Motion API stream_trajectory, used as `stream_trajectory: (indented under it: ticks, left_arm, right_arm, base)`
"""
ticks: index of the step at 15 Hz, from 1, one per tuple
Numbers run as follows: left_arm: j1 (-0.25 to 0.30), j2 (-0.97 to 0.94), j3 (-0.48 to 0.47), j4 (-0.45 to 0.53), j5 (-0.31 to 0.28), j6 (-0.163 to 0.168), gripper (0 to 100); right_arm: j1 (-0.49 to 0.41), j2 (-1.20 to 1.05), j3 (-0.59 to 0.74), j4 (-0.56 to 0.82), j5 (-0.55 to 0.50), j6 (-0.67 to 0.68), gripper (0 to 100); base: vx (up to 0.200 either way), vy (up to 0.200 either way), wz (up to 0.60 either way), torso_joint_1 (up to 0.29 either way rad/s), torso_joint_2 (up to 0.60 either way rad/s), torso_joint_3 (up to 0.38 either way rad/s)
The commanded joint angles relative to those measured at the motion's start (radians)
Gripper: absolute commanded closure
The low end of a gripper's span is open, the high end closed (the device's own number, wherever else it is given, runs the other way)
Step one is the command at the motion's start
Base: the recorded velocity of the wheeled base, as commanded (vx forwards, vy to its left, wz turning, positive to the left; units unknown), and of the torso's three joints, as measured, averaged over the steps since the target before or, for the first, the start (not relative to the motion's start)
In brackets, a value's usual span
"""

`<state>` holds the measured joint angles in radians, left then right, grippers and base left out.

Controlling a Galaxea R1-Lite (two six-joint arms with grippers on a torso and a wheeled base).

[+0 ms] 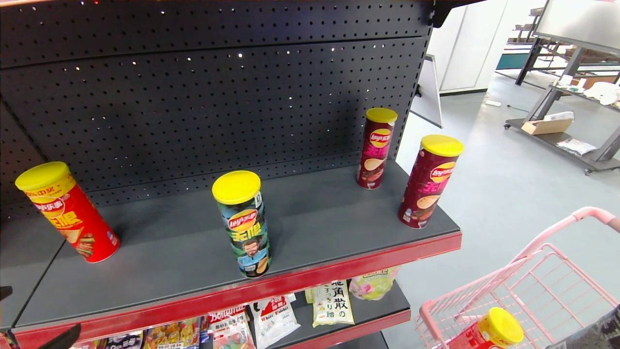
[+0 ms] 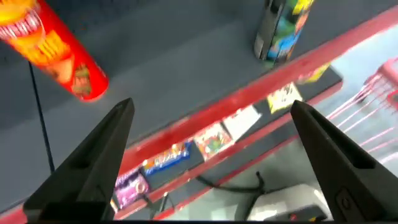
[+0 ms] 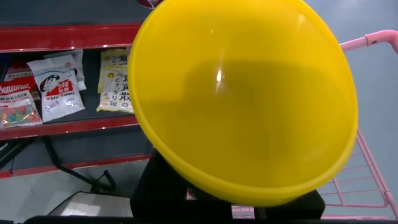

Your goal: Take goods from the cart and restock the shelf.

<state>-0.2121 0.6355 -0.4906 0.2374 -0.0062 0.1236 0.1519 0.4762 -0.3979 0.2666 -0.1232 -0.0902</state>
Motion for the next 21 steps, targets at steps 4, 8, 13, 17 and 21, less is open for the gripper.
stream_trajectory:
  ticks: [4, 8, 13, 17, 21]
  left_arm:
    - [0.002, 0.000, 0.015, -0.003, 0.005, 0.016, 0]
    - [0.002, 0.007, 0.021, -0.003, 0.017, 0.016, 0]
    - [0.002, 0.007, 0.032, -0.007, 0.015, 0.022, 0]
    - [0.002, 0.006, 0.030, -0.007, 0.015, 0.024, 0]
    - [0.002, 0.001, 0.030, -0.007, 0.015, 0.025, 0]
  right_arm:
    - [0.000, -0.010, 0.011, 0.000, -0.001, 0.000, 100]
    - [0.000, -0.010, 0.014, 0.000, -0.003, -0.008, 100]
    - [-0.002, -0.037, 0.040, 0.000, -0.004, -0.023, 100]
    - [-0.002, -0.048, 0.042, 0.000, -0.003, -0.026, 100]
    - [-0.002, -0.065, 0.042, -0.001, -0.001, -0.026, 100]
  base:
    - [0.000, 0.000, 0.00, 0.000, 0.00, 0.000]
    - [-0.200, 0.000, 0.00, 0.012, 0.00, 0.004]
    - [-0.040, 0.000, 0.24, 0.000, 0.00, 0.001]
    - [0.000, 0.000, 0.60, 0.018, 0.00, -0.004]
    - [0.000, 0.000, 0.00, 0.000, 0.00, 0.000]
